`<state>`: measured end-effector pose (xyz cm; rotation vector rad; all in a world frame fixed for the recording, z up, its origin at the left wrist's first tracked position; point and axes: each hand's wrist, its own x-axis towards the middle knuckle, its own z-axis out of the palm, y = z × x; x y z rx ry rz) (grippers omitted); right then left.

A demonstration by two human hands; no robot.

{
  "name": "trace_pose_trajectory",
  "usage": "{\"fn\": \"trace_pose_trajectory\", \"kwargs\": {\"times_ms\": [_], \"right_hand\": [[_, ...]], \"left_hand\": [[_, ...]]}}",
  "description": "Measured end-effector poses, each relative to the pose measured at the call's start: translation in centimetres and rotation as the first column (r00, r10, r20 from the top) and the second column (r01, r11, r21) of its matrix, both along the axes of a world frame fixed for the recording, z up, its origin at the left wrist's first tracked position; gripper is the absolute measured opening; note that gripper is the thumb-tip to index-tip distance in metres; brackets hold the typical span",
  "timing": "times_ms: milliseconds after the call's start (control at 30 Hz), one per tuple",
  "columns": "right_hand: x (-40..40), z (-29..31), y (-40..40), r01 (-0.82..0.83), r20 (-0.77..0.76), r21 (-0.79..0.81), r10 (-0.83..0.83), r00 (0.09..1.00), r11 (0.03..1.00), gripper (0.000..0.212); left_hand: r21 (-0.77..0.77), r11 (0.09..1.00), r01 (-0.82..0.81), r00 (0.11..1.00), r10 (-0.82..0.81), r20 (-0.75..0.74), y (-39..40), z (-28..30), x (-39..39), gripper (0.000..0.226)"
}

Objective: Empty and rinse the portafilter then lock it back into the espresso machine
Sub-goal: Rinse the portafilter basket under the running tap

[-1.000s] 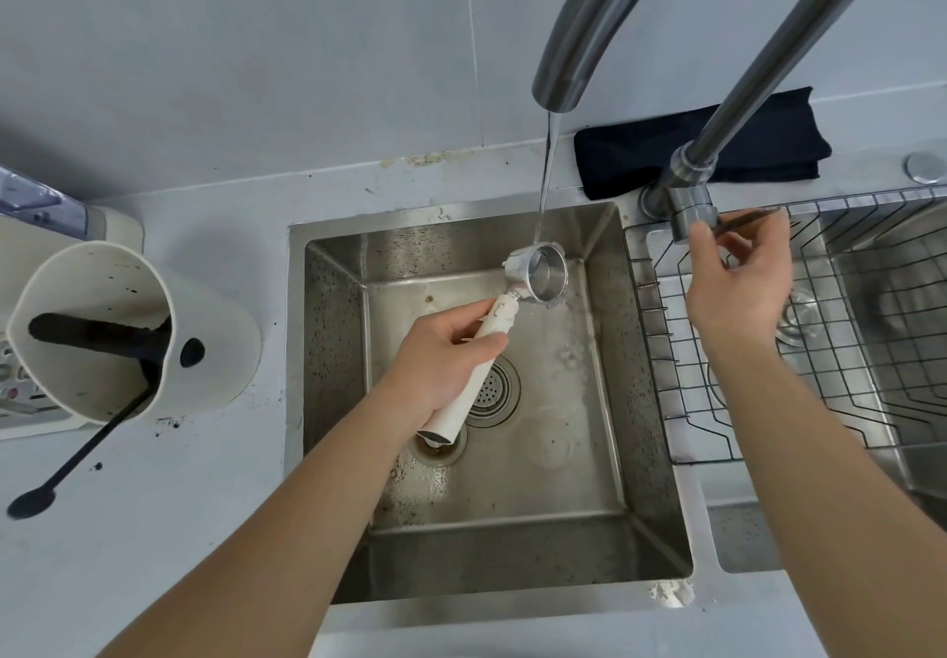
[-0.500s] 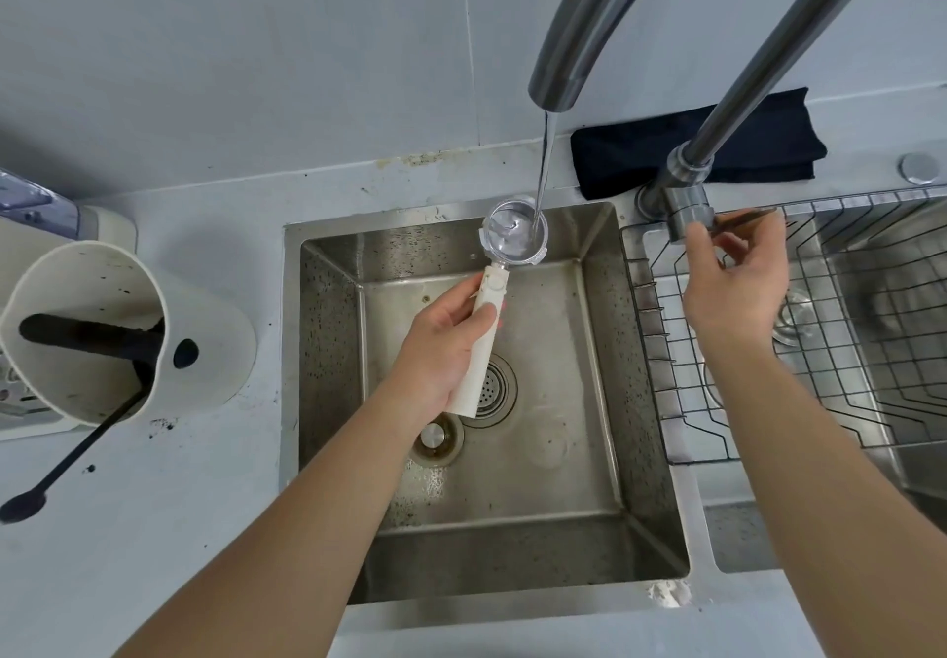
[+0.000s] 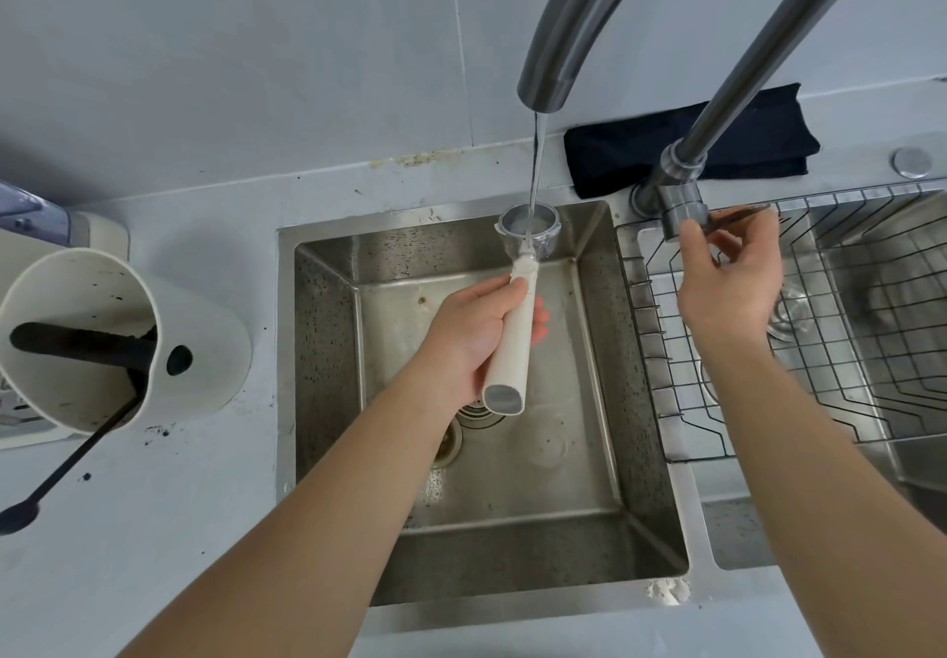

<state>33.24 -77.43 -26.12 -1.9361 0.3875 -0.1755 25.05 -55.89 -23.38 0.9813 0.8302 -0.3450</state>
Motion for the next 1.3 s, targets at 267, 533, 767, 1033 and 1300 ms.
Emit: {"fn": "trace_pose_trajectory", "kwargs": {"times_ms": [267, 533, 767, 1033, 1300], "right_hand": [[0.0, -0.1, 0.0, -0.002, -0.004, 0.006, 0.002, 1.0, 1.0, 0.019], [0.1, -0.3, 0.0, 0.006, -0.023, -0.001, -0.006, 1.0, 1.0, 0.018], [0.1, -0.1, 0.0, 0.004, -0.011, 0.005, -0.004, 1.0, 1.0, 0.019], [-0.4, 0.5, 0.1, 0.013, 0.006, -0.013, -0.013, 1.0, 1.0, 0.01], [-1.0, 0.5, -0.4, 0.013, 0.047, 0.057, -0.016, 0.999, 0.998, 0.045]], "left_hand": [[0.031, 0.999, 0.019, 1.0, -0.019, -0.023, 0.3, 0.0, -0.2, 0.008], [0.128, 0.989, 0.08, 0.997, -0.078, -0.022, 0.6, 0.1, -1.0, 0.01], [0.183, 0.973, 0.14, 0.99, -0.14, -0.012, 0.8, 0.1, -1.8, 0.019], [0.08, 0.988, 0.131, 0.991, -0.132, 0.012, 1.8, 0.2, -3.4, 0.03], [0.364, 0.917, 0.164, 0.985, -0.173, -0.009, 3.1, 0.1, -4.1, 0.042]]}}
